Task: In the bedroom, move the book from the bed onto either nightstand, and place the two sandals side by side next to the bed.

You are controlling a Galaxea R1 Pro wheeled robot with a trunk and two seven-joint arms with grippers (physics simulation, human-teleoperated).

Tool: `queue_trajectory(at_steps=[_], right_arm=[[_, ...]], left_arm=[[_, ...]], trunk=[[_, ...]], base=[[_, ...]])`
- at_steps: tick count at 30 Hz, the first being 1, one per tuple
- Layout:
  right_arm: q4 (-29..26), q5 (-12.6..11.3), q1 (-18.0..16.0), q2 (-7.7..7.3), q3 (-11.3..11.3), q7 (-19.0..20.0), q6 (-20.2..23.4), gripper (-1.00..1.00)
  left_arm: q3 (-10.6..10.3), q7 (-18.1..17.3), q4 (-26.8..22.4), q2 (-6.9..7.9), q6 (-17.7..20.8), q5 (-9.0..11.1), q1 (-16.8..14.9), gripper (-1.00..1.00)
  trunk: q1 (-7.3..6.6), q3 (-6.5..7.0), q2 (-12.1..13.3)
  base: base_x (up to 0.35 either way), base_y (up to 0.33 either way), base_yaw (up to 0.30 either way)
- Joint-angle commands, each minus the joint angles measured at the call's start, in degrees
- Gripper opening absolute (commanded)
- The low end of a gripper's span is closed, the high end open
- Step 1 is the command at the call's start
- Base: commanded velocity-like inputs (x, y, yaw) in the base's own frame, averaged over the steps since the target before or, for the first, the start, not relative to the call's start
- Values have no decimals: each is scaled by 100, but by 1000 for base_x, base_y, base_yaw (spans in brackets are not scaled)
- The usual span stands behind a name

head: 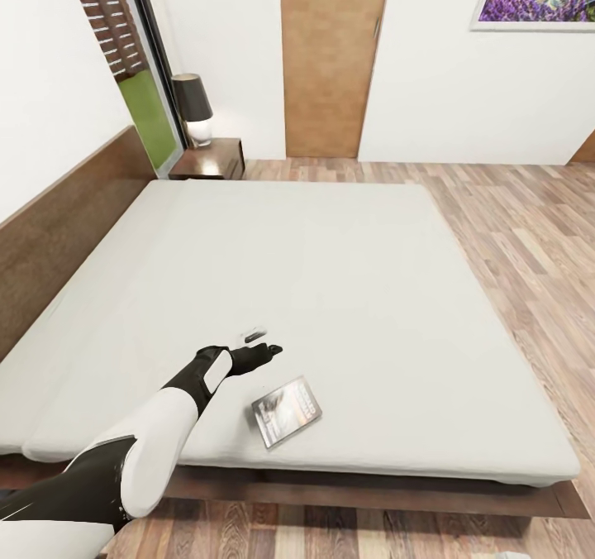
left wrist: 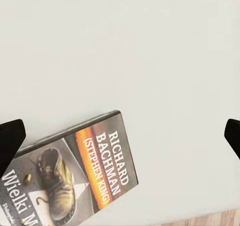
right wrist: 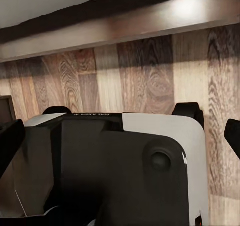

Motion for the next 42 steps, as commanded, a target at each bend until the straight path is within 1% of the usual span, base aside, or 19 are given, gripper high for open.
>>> queue_trajectory(at_steps=[1, 7, 17, 21, 32, 42], right_arm=[[29, -49, -11, -2, 19, 26, -24, 100], [30, -49, -10, -2, 20, 27, -24, 100], [28, -49, -11, -2, 18, 23, -24, 100], [29, -49, -10, -2, 13, 25, -24, 100], [26, -49, -10, -2, 15, 27, -24, 100], [30, -49, -11, -2, 12, 27, -24, 100]], left_arm=[[22, 4, -9, -2, 45, 44, -2, 100], [22, 4, -9, -2, 45, 45, -2, 100], [22, 4, -9, -2, 47, 48, -2, 100], [22, 4, -9, -2, 48, 47, -2, 100], [22, 4, -9, -2, 45, 51, -2, 100], [22, 4, -9, -5, 45, 52, -2, 100]], trunk=[[1, -5, -5], [1, -5, -5], [1, -5, -5], [89, -77, -165], [89, -77, -165], [309, -256, -566]], base=[[67, -5, 0], [162, -7, 0], [18, -1, 0], [0, 0, 0], [0, 0, 0], [0, 0, 0]])
